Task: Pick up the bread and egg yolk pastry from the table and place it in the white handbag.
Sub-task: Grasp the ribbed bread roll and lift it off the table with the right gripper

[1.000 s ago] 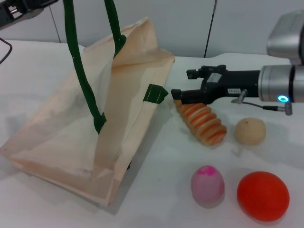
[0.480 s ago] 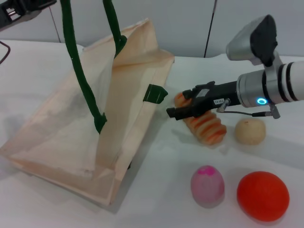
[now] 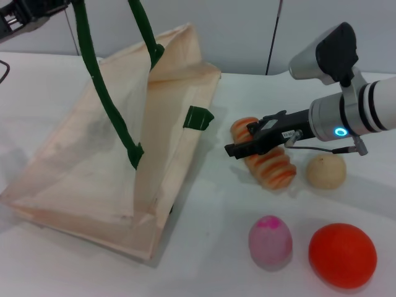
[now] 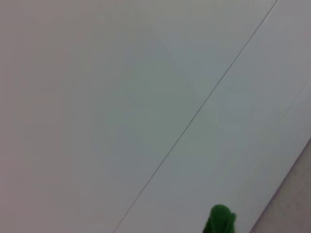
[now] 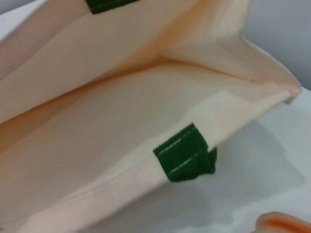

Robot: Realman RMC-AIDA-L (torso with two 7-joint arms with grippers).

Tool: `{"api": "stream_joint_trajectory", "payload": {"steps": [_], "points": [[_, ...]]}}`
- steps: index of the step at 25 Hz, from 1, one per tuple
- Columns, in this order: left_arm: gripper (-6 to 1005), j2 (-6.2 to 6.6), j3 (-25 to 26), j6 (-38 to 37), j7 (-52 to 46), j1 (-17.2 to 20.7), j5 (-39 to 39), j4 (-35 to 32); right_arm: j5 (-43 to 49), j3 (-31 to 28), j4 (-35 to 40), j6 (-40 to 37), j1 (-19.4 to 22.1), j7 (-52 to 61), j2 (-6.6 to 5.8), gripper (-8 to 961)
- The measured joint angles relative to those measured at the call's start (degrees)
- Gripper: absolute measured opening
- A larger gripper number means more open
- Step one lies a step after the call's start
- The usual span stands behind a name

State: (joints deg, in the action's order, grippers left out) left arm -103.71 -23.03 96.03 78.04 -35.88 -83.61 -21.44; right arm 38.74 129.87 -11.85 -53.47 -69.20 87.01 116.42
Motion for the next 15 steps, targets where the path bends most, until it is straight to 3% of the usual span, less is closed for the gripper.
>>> {"api": "stream_joint_trajectory", "payload": {"steps": [15], "points": [[127, 0.07, 0.0, -0.1, 0.0, 0.8, 0.2, 0.0, -4.8, 0.0, -5.9, -9.4, -1.4, -2.9, -0.91, 885]]}}
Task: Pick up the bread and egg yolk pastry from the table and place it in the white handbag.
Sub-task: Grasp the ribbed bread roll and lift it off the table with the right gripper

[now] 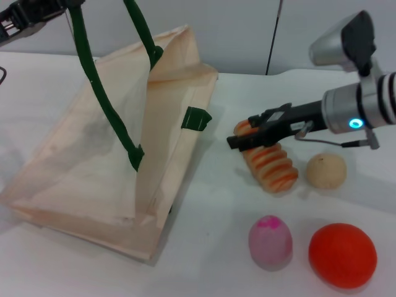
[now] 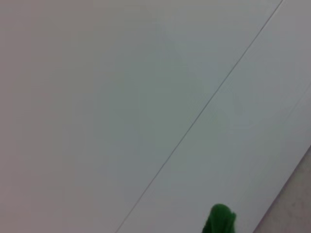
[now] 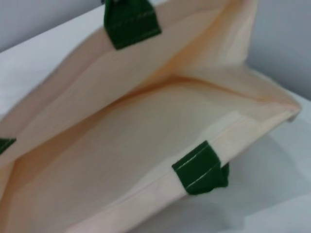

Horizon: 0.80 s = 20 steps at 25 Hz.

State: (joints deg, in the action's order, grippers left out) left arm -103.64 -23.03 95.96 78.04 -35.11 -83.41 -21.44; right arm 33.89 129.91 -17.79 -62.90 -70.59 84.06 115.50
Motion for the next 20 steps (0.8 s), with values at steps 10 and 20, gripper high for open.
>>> {"api": "stream_joint_trajectory", "payload": {"steps": [10, 20], "points": [[128, 0.09, 0.0, -0.1, 0.0, -0.3, 0.0, 0.0, -1.9, -0.1, -13.5, -3.7, -5.3, -0.6, 1.46, 885], [129, 0.28, 0.0, -0.2, -0.1, -0.1, -0.3, 0.0, 4.7, -1.2, -13.1, -3.5, -5.1, 3.6, 1.74, 886]]}}
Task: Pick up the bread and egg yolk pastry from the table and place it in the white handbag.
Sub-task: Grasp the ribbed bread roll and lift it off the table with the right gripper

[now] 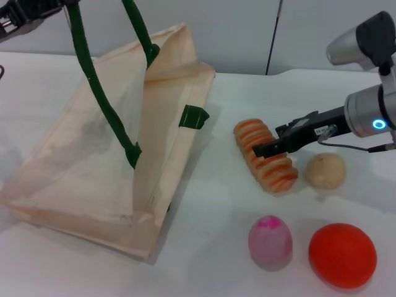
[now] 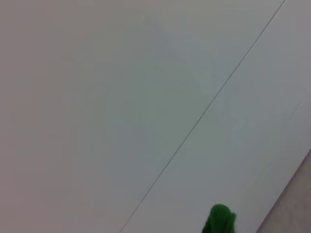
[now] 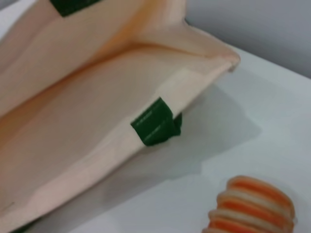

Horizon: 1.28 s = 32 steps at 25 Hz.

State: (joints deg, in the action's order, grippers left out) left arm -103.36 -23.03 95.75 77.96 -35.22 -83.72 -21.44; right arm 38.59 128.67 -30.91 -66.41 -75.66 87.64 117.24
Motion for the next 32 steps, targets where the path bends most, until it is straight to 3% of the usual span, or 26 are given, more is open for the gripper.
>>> {"api": "stream_joint_trajectory", "payload": {"steps": [10, 18, 24, 32], "points": [[130, 0.19, 0.0, 0.0, 0.0, -0.3, 0.0, 0.6, 9.3, 0.5, 9.9, 6.0, 0.7, 5.8, -0.41, 886], [130, 0.19, 0.0, 0.0, 0.0, -0.4, 0.0, 0.6, 12.2, 0.6, 11.6, 12.1, 0.7, 10.6, -0.43, 886], [131, 0.17, 0.0, 0.0, 0.0, -0.4, 0.0, 0.6, 21.9, 0.7, 17.2, 18.9, 0.9, 19.5, -0.29, 885], [132, 0.17, 0.0, -0.1, 0.0, -0.1, 0.0, 0.6, 24.2, 0.6, 20.7, 19.8, 1.7, 21.6, -0.39, 862]]}}
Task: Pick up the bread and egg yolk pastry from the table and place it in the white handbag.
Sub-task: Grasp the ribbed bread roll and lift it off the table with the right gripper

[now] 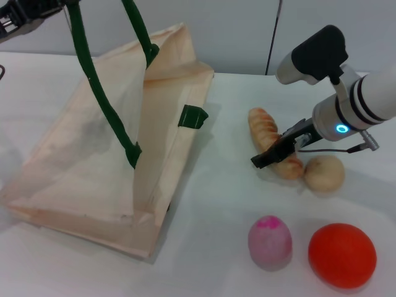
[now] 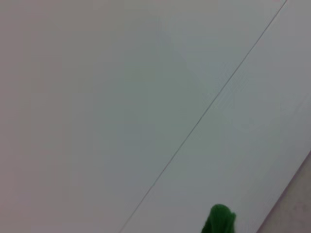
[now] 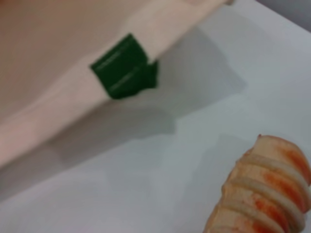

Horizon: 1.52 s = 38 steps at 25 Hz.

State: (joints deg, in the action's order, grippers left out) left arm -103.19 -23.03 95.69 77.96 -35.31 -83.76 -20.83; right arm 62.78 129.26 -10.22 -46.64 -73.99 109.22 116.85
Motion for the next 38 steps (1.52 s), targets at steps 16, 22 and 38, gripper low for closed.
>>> {"api": "stream_joint_trajectory", "payload": {"steps": [16, 22, 38], "points": [[133, 0.00, 0.0, -0.4, 0.0, 0.4, 0.1, 0.0, -1.5, -0.4, 2.4, 0.1, 0.5, -0.8, -0.87, 702], [134, 0.00, 0.0, -0.4, 0.0, 0.4, 0.1, 0.0, -2.0, -0.2, 2.3, 0.7, 0.2, -0.9, -1.08, 648], [135, 0.01, 0.0, -0.5, 0.0, 0.4, 0.0, 0.0, -6.9, -0.3, 1.7, 0.5, 0.1, -4.9, -2.56, 520]]}}
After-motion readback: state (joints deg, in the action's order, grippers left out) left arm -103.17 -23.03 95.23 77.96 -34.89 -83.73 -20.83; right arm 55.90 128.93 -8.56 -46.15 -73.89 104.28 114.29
